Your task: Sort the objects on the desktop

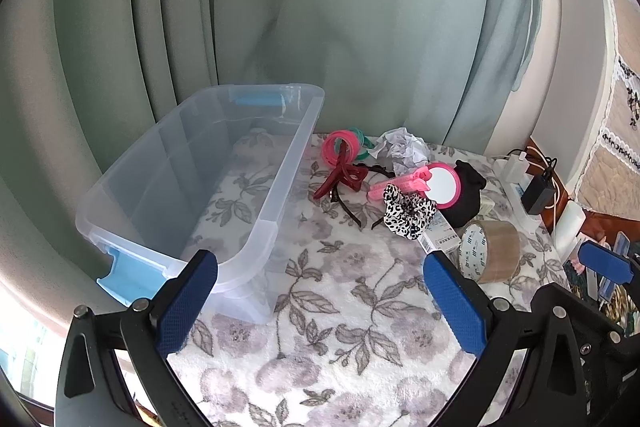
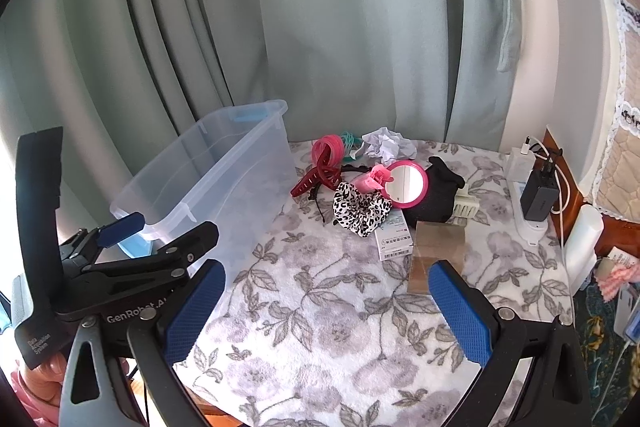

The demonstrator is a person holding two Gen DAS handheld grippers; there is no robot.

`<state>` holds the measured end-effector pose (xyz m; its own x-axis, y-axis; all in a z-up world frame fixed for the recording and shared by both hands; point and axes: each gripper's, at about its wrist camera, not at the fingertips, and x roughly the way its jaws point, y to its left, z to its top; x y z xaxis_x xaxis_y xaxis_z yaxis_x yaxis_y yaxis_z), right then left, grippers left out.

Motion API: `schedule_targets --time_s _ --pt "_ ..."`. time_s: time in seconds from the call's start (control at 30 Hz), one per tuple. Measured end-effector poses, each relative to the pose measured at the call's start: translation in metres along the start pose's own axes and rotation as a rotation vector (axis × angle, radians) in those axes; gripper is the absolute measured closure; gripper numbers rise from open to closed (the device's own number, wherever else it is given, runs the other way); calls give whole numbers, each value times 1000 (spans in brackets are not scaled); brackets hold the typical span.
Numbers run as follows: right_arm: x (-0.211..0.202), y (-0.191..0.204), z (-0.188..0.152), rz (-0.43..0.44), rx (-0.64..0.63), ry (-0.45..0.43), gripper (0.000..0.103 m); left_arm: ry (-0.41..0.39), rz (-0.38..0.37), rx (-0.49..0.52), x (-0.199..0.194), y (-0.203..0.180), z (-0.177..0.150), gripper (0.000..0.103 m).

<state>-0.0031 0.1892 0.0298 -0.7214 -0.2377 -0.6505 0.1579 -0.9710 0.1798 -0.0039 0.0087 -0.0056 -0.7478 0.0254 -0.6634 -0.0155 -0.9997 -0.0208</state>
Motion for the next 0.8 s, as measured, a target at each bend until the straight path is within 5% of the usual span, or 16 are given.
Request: schedule_targets --time_s 0.8 --pt "3 -8 -2 6 10 -9 0 9 0 18 8 -12 1 0"
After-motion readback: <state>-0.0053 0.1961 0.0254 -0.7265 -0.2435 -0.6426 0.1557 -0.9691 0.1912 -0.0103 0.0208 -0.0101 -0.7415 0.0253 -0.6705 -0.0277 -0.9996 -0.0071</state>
